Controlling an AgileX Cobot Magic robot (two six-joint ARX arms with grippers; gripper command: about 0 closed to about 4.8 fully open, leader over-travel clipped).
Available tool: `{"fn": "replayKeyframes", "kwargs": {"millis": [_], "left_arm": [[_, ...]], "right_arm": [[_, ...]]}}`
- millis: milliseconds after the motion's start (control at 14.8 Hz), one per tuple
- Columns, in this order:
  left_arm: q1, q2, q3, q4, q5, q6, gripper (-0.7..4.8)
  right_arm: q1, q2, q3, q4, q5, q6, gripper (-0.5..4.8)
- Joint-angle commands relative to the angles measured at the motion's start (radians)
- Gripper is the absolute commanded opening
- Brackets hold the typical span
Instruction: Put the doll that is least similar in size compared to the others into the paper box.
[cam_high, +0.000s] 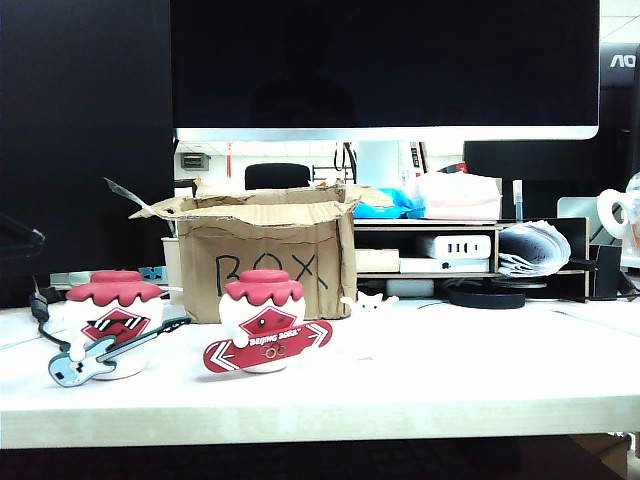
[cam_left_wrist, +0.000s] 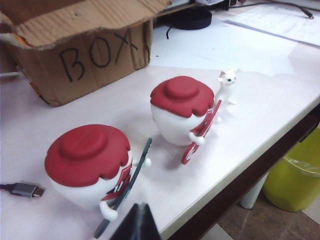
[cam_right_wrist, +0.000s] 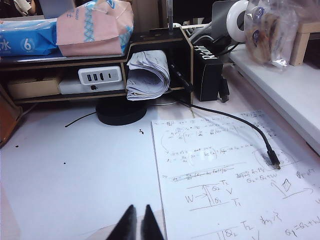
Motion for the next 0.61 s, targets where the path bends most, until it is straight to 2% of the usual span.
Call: {"fn": "replayKeyframes", "kwargs": {"millis": [68, 203, 405, 473, 540, 608], "left_arm": [[0.002, 0.014, 0.001, 0.012, 0.003, 0.000, -0.05], [0.002, 0.015, 0.001, 0.013, 0.003, 0.000, -0.05], [0.002, 0.015, 0.001, 0.013, 0.003, 0.000, -0.05], [0.002, 0.015, 0.001, 0.013, 0.003, 0.000, -0.05], [0.002, 0.016, 0.001, 0.013, 0.003, 0.000, -0.05], [0.002, 0.016, 0.001, 0.013, 0.003, 0.000, -0.05]], "right_arm": [[0.002, 0.000, -0.003, 0.034, -0.008, -0.001, 0.27], [0.002, 0.000, -0.003, 0.048, -0.036, 0.018, 0.27], [0.003, 0.000, -0.003, 0.125, -0.272, 0.170, 0.27], [0.008, 0.000, 0.002, 0.160, -0.307, 0.280, 0.26], [0.020, 0.005, 0.032, 0.119, -0.321, 0.359, 0.23], [0.047, 0.024, 0.083, 0.021, -0.334, 0.360, 0.19]]}}
